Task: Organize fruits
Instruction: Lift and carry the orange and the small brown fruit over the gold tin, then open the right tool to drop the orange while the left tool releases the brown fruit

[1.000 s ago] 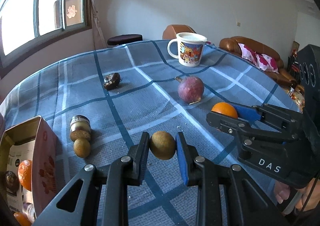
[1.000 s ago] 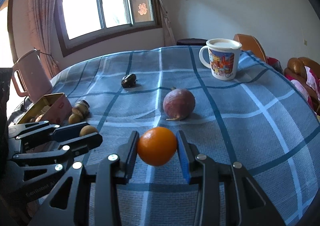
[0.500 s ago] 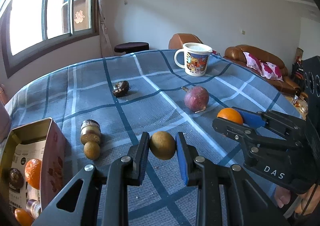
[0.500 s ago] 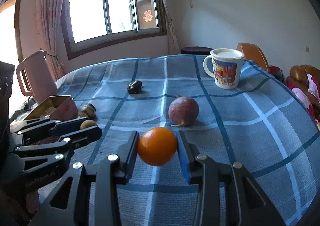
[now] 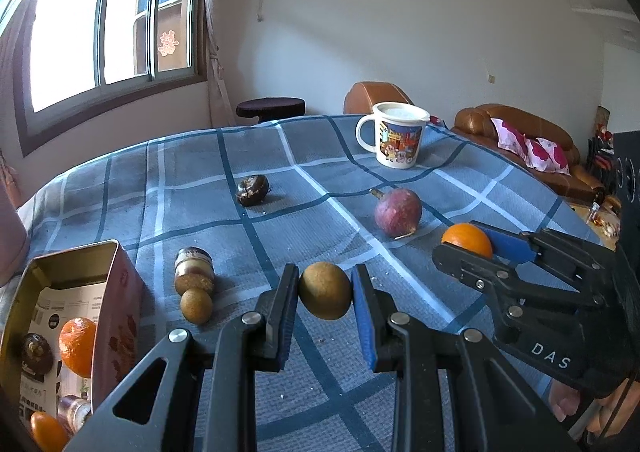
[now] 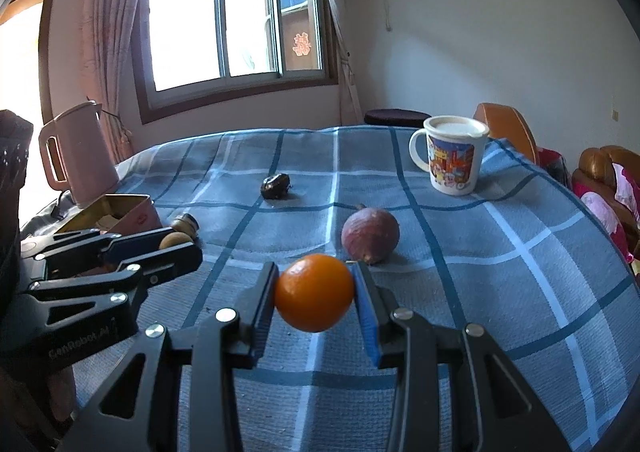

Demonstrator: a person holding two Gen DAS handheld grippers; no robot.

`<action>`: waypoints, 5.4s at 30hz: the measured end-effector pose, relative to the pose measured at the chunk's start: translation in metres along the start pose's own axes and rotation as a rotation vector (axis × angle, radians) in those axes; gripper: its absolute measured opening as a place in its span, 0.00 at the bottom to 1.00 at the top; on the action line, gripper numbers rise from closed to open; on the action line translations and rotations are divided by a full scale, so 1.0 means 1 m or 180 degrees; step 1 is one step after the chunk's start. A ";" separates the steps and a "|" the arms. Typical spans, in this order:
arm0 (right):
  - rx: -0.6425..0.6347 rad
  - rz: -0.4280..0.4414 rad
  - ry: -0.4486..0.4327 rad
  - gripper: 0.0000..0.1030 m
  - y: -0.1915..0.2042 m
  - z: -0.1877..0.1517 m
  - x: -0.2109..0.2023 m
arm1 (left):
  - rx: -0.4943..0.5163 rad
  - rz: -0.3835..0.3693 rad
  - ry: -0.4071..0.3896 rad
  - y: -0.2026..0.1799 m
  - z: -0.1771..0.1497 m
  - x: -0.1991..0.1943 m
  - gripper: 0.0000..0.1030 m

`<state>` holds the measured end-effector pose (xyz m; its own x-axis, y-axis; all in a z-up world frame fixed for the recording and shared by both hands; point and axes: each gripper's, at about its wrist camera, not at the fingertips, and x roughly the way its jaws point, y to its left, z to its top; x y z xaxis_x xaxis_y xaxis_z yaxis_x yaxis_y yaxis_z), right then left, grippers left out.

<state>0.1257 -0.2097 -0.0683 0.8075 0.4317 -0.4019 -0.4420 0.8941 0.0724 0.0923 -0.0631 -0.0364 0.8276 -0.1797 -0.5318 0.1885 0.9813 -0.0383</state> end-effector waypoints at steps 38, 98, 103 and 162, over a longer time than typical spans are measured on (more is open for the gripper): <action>-0.0146 -0.0037 -0.0276 0.39 0.008 -0.001 -0.015 | -0.0061 0.0151 -0.0378 0.005 -0.001 -0.024 0.28; -0.0423 -0.0088 -0.0696 0.39 0.026 0.005 -0.038 | 0.0020 0.0548 -0.0850 0.016 -0.003 -0.057 0.28; -0.0488 -0.0045 -0.0725 0.39 0.036 0.012 -0.038 | 0.0001 0.0588 -0.0849 0.022 -0.003 -0.060 0.28; -0.1250 0.0944 -0.0399 0.39 0.220 0.032 0.041 | -0.0794 0.1442 -0.0447 0.194 -0.041 -0.103 0.28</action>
<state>0.0739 0.0088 -0.0401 0.6551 0.6927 -0.3017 -0.7534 0.6290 -0.1916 0.0221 0.1482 -0.0235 0.8628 0.2750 -0.4242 -0.3213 0.9461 -0.0402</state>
